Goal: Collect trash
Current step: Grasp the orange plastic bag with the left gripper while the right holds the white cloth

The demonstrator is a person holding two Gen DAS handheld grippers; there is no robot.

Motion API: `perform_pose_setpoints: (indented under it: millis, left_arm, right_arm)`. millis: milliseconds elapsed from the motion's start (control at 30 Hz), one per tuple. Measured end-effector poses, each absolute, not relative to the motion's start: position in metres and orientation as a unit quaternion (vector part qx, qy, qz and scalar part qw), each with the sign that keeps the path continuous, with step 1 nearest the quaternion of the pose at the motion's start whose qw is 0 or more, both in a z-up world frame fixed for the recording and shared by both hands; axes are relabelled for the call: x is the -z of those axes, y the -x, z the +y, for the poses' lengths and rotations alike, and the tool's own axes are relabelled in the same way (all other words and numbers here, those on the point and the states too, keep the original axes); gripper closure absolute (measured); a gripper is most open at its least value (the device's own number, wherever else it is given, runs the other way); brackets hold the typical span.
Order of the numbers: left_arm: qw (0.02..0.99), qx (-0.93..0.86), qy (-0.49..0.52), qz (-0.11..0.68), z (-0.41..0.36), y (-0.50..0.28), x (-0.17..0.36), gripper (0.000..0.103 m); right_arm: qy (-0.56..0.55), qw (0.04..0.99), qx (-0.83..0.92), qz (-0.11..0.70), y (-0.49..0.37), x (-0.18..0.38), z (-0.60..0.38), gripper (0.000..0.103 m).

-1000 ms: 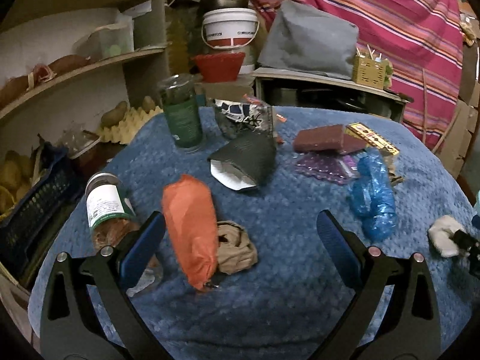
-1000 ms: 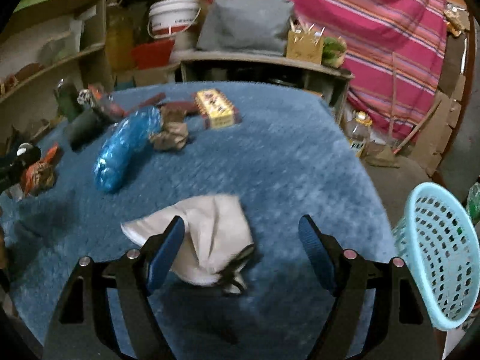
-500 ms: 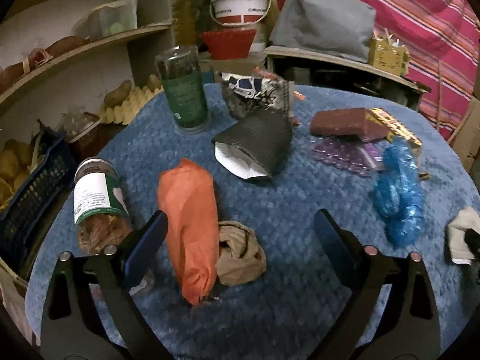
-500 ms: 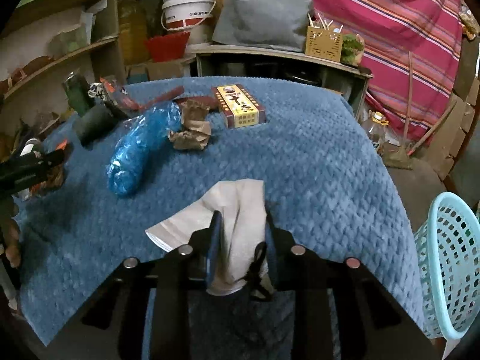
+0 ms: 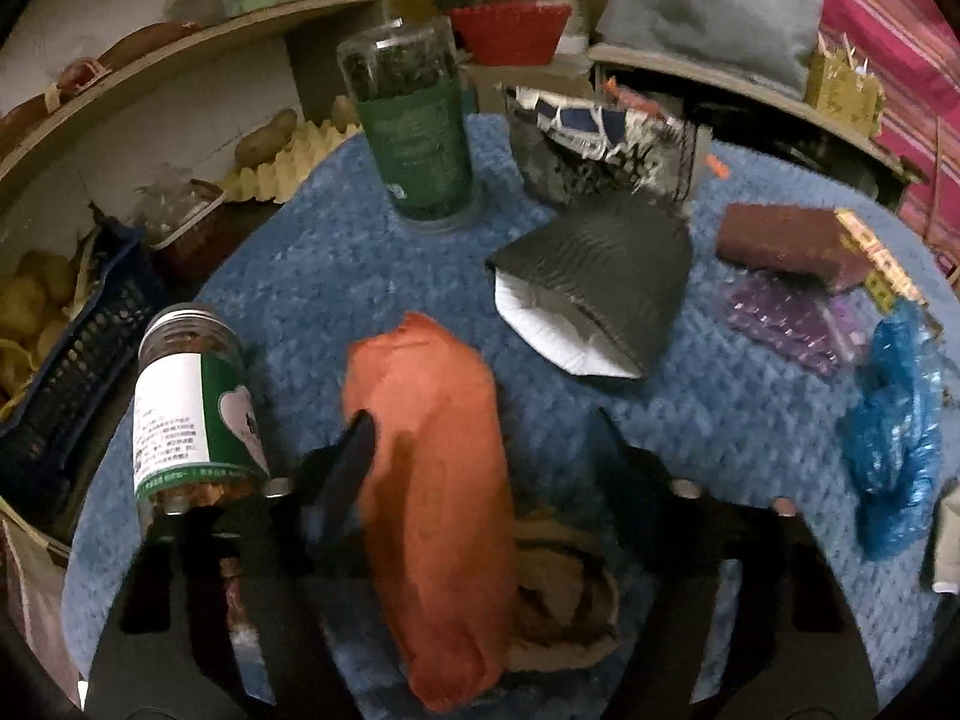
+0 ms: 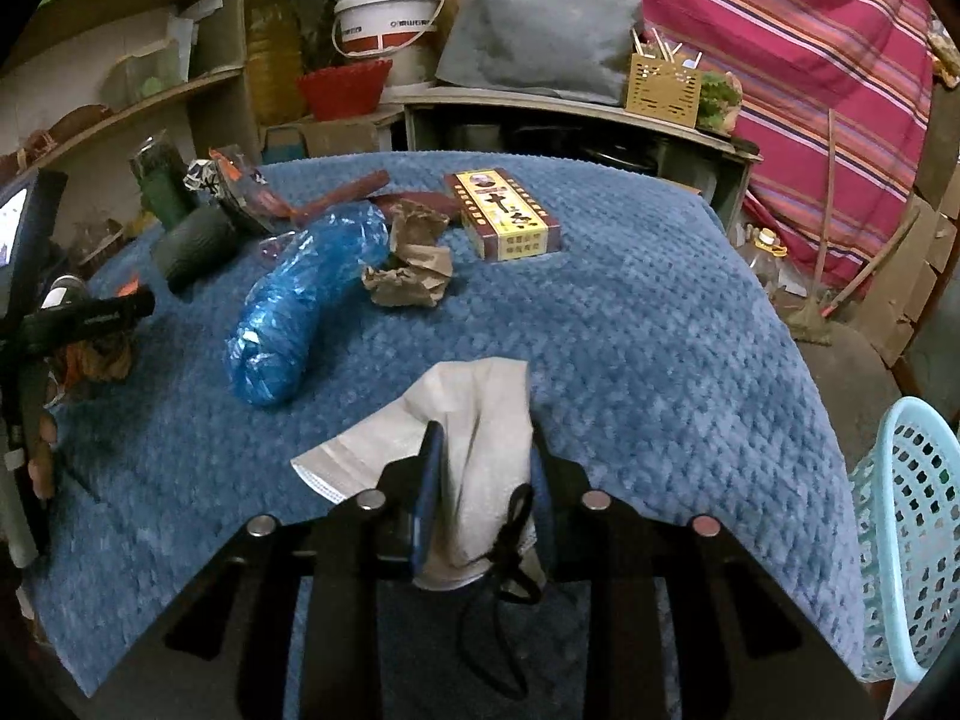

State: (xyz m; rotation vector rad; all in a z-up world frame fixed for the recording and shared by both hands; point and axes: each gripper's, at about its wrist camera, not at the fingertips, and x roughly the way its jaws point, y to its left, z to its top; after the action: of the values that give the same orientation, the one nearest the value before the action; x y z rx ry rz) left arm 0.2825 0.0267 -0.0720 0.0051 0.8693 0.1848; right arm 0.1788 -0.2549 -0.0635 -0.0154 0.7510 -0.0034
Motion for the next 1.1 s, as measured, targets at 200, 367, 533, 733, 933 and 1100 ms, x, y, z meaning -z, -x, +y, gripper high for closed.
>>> perform_pose_setpoints:
  millis: [200,367,533,733,933,1100]
  left_arm:
    - [0.893,-0.063,0.053,0.442,0.041,-0.287,0.076,0.073]
    - [0.897,-0.054,0.073,0.434,0.045,-0.281,0.071,0.091]
    - [0.911,-0.041,0.080,0.403,0.036,-0.267,0.053,0.103]
    - [0.927,-0.018,0.062,0.369,0.001,-0.248,0.032,0.103]
    - [0.932,0.021,0.052,0.357,-0.040,-0.235,0.024,0.103]
    - [0.931,0.045,0.039,0.359,-0.076,-0.228,0.029,0.103]
  right_arm:
    - [0.007,0.932,-0.002,0.361,-0.179,0.061,-0.251,0.075]
    - [0.008,0.933,-0.002,0.359,-0.178,0.060,-0.251,0.075]
    - [0.002,0.936,-0.001,0.352,-0.175,0.057,-0.256,0.075]
    - [0.002,0.939,0.007,0.345,-0.171,0.054,-0.265,0.075]
    - [-0.008,0.940,0.023,0.340,-0.167,0.051,-0.281,0.075]
    - [-0.014,0.941,0.029,0.337,-0.165,0.049,-0.290,0.075]
